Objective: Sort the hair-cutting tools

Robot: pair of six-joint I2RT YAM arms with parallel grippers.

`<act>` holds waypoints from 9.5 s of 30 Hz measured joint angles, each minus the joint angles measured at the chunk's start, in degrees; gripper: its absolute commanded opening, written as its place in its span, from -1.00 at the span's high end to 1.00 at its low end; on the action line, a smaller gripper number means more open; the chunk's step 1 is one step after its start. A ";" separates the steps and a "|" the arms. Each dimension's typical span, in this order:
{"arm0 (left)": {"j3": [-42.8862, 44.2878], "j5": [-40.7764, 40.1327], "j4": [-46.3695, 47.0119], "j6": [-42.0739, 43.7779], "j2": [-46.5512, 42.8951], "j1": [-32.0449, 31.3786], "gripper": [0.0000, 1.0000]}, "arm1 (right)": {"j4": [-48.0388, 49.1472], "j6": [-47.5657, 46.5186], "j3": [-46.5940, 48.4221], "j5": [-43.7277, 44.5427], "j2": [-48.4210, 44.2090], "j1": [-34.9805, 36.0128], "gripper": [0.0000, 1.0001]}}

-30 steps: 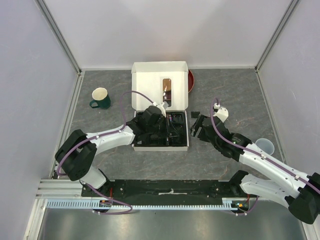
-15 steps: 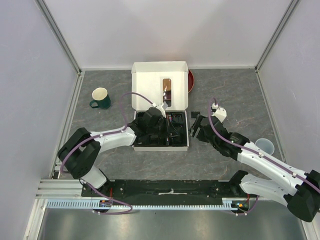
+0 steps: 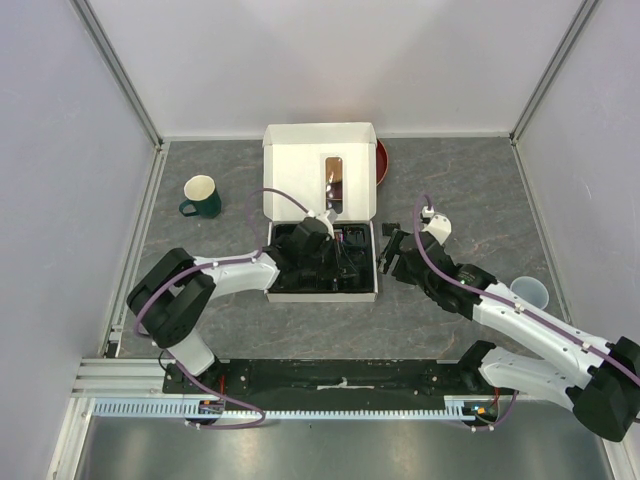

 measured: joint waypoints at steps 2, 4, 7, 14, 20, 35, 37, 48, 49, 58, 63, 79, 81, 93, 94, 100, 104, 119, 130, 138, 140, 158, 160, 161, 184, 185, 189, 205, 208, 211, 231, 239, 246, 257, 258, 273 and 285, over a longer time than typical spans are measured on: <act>0.20 -0.07 0.00 -0.02 0.31 0.02 0.69 | 0.00 0.00 0.00 -0.02 0.04 0.00 -0.61; 0.35 -0.39 -0.07 -0.02 0.44 -0.04 0.46 | 0.00 0.00 0.00 -0.02 0.04 0.00 -0.61; 0.28 -1.44 -1.66 0.02 0.52 -0.28 0.21 | 0.02 0.00 0.00 -0.02 0.02 0.00 -0.61; -0.33 -4.22 -4.11 0.11 -1.29 -0.66 -0.06 | 0.00 -0.02 0.00 -0.07 -0.44 0.00 -0.63; -0.35 -8.52 -8.44 1.16 -6.91 -0.70 -0.08 | 0.42 -1.70 0.00 -1.88 -0.39 0.00 -0.36; -1.66 -22.18 -21.33 4.92 -24.46 0.35 -0.06 | 8.83 -10.67 0.70 -16.63 12.35 0.04 0.79; -2.89 -22.75 -21.53 4.92 -25.73 0.81 -0.05 | 9.73 -11.32 0.90 -17.81 13.66 0.04 0.81; -5.84 -22.45 -22.58 4.90 -24.61 1.16 -0.03 | 13.33 -12.98 2.21 -20.24 22.05 0.26 0.83; -5.88 -22.38 -22.53 4.90 -24.61 1.20 -0.03 | 13.07 -13.00 2.62 -20.11 22.27 0.44 0.84; -5.92 -21.86 -22.56 4.90 -24.61 1.97 -0.03 | 8.24 -12.90 6.64 -18.45 24.76 0.92 0.85; -6.19 -21.88 -22.58 4.90 -24.92 2.43 -0.04 | 5.09 -12.35 8.22 -15.43 23.23 0.92 0.40; -7.56 -21.97 -23.47 5.03 -29.88 2.80 -0.60 | -1.31 -5.77 9.66 7.72 13.33 0.79 -0.86; -7.91 -21.97 -23.50 5.05 -30.49 2.80 -0.79 | -2.67 -4.52 9.64 10.75 13.33 0.57 -0.96; -9.46 -21.81 -23.56 5.64 -33.24 2.82 -0.98 | -6.88 1.16 9.53 15.41 22.29 -6.91 -0.89; -9.46 -21.70 -23.54 5.66 -33.24 2.82 -0.98 | -7.13 1.64 9.44 15.37 23.52 -7.72 -0.89; -9.55 -21.05 -23.19 5.73 -33.22 2.95 -0.98 | -6.78 2.89 8.07 13.79 27.50 -11.78 -0.87; -9.64 -20.41 -22.67 5.77 -33.14 3.06 -0.97 | -4.42 2.75 6.40 10.54 29.35 -14.99 -0.85; -9.64 -19.85 -22.21 6.10 -32.44 3.06 -0.97 | 0.63 3.91 3.43 5.53 30.56 -18.73 -0.06; -10.21 -14.86 -18.18 6.91 -31.41 3.06 -0.97 | 2.27 5.84 -0.79 1.66 24.17 -19.10 0.35; -11.43 -9.07 -10.75 7.10 -30.69 3.04 -0.83 | 4.02 8.07 -2.14 -6.99 10.43 -19.08 0.42; -11.98 -7.41 -7.28 7.08 -29.83 2.80 -0.76 | 5.09 9.60 -2.34 -10.05 6.43 -19.06 0.45; -12.20 -25.18 27.17 16.98 -16.39 -15.56 -0.31 | 11.26 26.01 -4.66 -21.31 -5.29 -13.62 0.53; -11.91 -27.45 30.36 18.14 -14.14 -16.72 -0.27 | 11.43 26.60 -4.66 -21.29 -5.53 -13.25 0.53; -11.72 -28.13 30.95 18.45 -13.35 -17.00 -0.21 | 11.47 26.84 -4.66 -21.27 -5.57 -13.14 0.53; -6.60 -33.97 35.69 20.02 -6.47 -18.88 0.58 | 10.60 28.11 -4.66 -20.31 -7.82 -13.05 0.49; -6.21 -34.01 35.47 20.02 -6.45 -18.97 0.68 | 10.60 28.09 -4.66 -20.20 -7.85 -13.05 0.49; -5.03 -34.64 34.03 20.11 -6.43 -18.95 0.95 | 10.67 28.11 -4.66 -19.87 -7.91 -13.07 0.34; -2.54 -30.80 21.14 22.01 -11.30 -16.39 0.95 | 9.99 23.19 -3.93 -19.50 -5.79 -12.90 -0.96; -2.54 -25.97 18.75 21.88 -12.79 -13.11 0.95 | 8.81 20.52 -2.08 -18.40 -5.25 -12.90 -0.96; -2.69 -20.94 16.35 21.14 -13.97 -7.93 0.95 | 6.84 17.75 -0.52 -16.79 -4.96 -12.90 -0.96; 8.70 5.16 -12.37 17.16 -13.22 10.01 0.95 | 0.83 2.14 -0.83 -9.57 -6.38 -12.90 -0.95; 15.52 13.38 -17.57 17.03 0.48 10.25 0.95 | 0.85 -1.57 -0.83 -8.63 -6.05 -12.90 -0.95; 16.26 16.17 -20.26 16.50 5.73 10.29 0.96 | 0.87 -1.81 -0.94 -7.91 -8.26 -12.90 -0.96; 19.08 16.83 -20.26 16.46 7.21 10.32 0.95 | 1.05 -2.19 -0.98 -7.67 -6.69 -12.90 -0.96; 19.45 16.92 -20.24 16.46 7.56 10.32 0.95 | 1.18 -2.19 -1.07 -7.65 -6.56 -12.90 -0.96; 21.55 17.29 -19.89 16.35 13.44 10.82 0.90 | 2.03 -2.21 -1.73 -7.69 -3.26 -12.90 -0.96; 22.03 16.39 -20.35 16.31 15.02 10.78 0.36 | 2.62 -2.19 -1.92 -7.80 -1.95 -12.90 -0.96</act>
